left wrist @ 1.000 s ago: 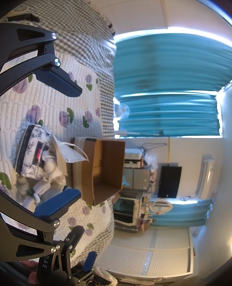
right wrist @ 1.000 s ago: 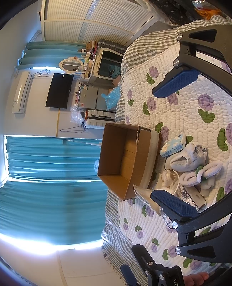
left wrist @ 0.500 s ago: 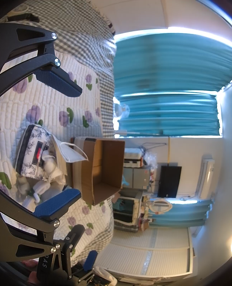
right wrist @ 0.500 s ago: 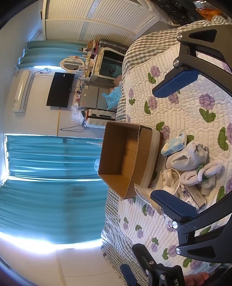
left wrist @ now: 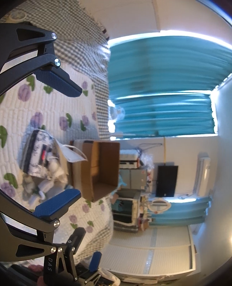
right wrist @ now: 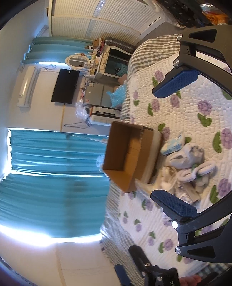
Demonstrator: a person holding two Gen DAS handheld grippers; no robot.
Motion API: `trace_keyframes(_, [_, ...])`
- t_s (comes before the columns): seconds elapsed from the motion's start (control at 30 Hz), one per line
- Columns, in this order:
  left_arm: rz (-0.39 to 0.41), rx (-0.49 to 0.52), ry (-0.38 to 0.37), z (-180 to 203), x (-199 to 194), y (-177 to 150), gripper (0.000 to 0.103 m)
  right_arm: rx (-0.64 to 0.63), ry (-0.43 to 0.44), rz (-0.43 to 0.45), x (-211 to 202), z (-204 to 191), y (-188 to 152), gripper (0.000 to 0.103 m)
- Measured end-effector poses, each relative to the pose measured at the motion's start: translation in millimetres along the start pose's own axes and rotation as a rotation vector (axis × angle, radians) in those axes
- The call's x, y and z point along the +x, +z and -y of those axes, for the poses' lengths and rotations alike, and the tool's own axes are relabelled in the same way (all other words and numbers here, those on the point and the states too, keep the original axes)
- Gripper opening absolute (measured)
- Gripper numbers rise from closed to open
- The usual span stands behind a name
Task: Organize soft objects
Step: 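Grasp the white rolled towel with the green band using the right gripper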
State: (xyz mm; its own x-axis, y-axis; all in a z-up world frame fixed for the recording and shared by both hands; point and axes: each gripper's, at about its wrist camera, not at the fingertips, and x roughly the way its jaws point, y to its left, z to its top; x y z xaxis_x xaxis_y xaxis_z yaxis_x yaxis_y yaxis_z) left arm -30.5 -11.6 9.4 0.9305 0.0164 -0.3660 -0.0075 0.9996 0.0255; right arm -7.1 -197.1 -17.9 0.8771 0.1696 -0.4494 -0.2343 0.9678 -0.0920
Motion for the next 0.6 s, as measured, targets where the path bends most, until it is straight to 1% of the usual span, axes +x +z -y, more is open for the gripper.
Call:
trace_keyframes(0.07, [-0.031, -0.005, 0.004, -2, 4, -8, 0.103, -0.004, 0.007, -0.050, 6, 0, -10, 0.103])
trace_keyframes(0.17, [-0.103, -0.030, -0.012, -5, 14, -29, 0.103, -0.010, 0.022, -0.143, 25, -4, -34, 0.103])
trace_keyframes(0.2, [-0.122, -0.032, -0.012, -5, 17, -35, 0.103, -0.014, 0.025, -0.178, 33, -7, -41, 0.100])
trace_keyframes(0.23, [-0.143, -0.031, -0.009, -5, 19, -43, 0.103, -0.015, 0.041, -0.206, 40, -10, -48, 0.092])
trace_keyframes(0.27, [-0.167, -0.028, -0.004, -4, 24, -50, 0.103, -0.012, 0.065, -0.232, 46, -11, -53, 0.087])
trace_keyframes(0.3, [-0.191, -0.023, -0.003, -2, 30, -58, 0.103, -0.008, 0.097, -0.265, 54, -15, -58, 0.080])
trace_keyframes(0.33, [-0.212, -0.019, -0.004, 0, 35, -64, 0.103, -0.003, 0.127, -0.291, 61, -19, -63, 0.074])
trace_keyframes(0.37, [-0.225, -0.015, -0.004, 1, 39, -68, 0.103, -0.002, 0.146, -0.307, 68, -23, -67, 0.072])
trace_keyframes(0.4, [-0.241, -0.008, -0.001, 2, 44, -72, 0.103, -0.002, 0.166, -0.325, 74, -27, -71, 0.067])
trace_keyframes(0.43, [-0.252, 0.000, 0.002, 4, 48, -75, 0.103, -0.003, 0.182, -0.340, 80, -30, -74, 0.061])
trace_keyframes(0.47, [-0.258, 0.004, 0.005, 5, 51, -76, 0.103, -0.001, 0.198, -0.357, 87, -34, -78, 0.058])
trace_keyframes(0.5, [-0.261, 0.003, 0.011, 5, 53, -79, 0.103, 0.008, 0.208, -0.375, 96, -36, -82, 0.051])
trace_keyframes(0.53, [-0.263, -0.001, 0.015, 3, 55, -80, 0.103, 0.017, 0.208, -0.390, 104, -35, -85, 0.048])
trace_keyframes(0.6, [-0.274, -0.017, 0.017, -1, 59, -83, 0.103, 0.047, 0.219, -0.415, 118, -34, -90, 0.048])
